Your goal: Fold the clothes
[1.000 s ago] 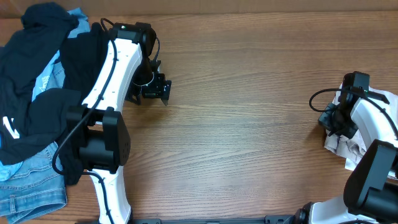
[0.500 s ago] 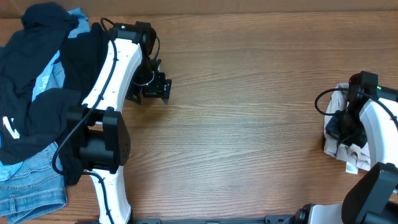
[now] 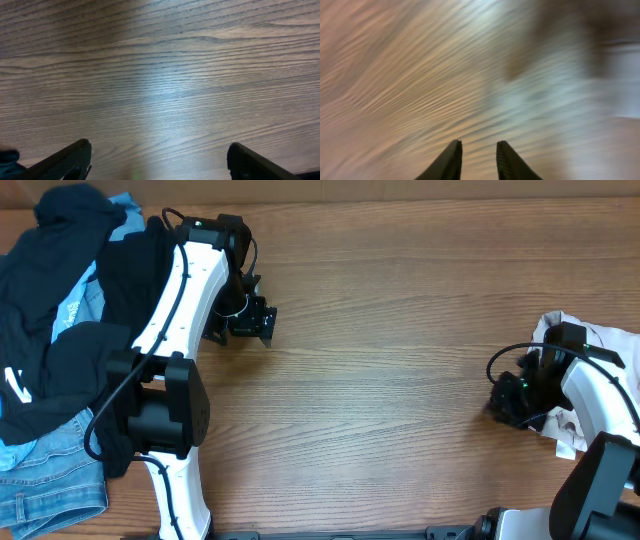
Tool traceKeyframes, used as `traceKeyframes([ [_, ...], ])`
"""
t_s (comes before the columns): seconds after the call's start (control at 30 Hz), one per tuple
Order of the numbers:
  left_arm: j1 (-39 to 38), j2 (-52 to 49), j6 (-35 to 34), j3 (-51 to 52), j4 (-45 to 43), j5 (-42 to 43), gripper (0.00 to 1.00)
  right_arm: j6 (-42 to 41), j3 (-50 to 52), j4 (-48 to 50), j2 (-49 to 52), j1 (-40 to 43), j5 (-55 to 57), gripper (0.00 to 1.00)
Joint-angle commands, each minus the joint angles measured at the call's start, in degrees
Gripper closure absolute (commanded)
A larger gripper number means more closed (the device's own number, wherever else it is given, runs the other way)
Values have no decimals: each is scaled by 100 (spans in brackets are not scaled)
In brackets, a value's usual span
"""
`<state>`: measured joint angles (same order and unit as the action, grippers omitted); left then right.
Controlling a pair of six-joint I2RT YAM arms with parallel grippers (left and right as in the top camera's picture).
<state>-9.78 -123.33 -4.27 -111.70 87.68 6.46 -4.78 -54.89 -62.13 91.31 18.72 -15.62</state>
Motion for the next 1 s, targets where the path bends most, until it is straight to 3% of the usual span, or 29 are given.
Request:
traceKeyframes([
  [0.0, -42, 66, 109, -55, 20, 61, 10, 975, -619, 144, -66, 66, -2065, 69],
  [0.13, -42, 66, 109, -55, 74, 63, 11, -151, -776, 1132, -55, 839, -2057, 69],
  [0.3, -42, 66, 109, -55, 48, 63, 10, -144, -603, 1340, 319, 2164, -2048, 69],
  [0.47, -42, 66, 107, -55, 57, 63, 10, -129, 258, 2100, 1329, 2616, -1899, 69],
  [0.6, -42, 66, 107, -55, 79, 63, 10, -144, 391, 2153, 1720, 2839, -2140, 68],
  [0.7, -42, 76, 109, -63, 79, 66, 14, 28, -26, 1449, 1480, 2940, -2420, 65],
  [0.8, -42, 254, 105, -149, 20, 66, 15, 50, -946, 809, 424, 2813, -2500, 58],
  [0.97, -24, 1051, -4, -372, -354, 57, 14, 551, -1753, 396, -986, 1891, -2079, 55],
])
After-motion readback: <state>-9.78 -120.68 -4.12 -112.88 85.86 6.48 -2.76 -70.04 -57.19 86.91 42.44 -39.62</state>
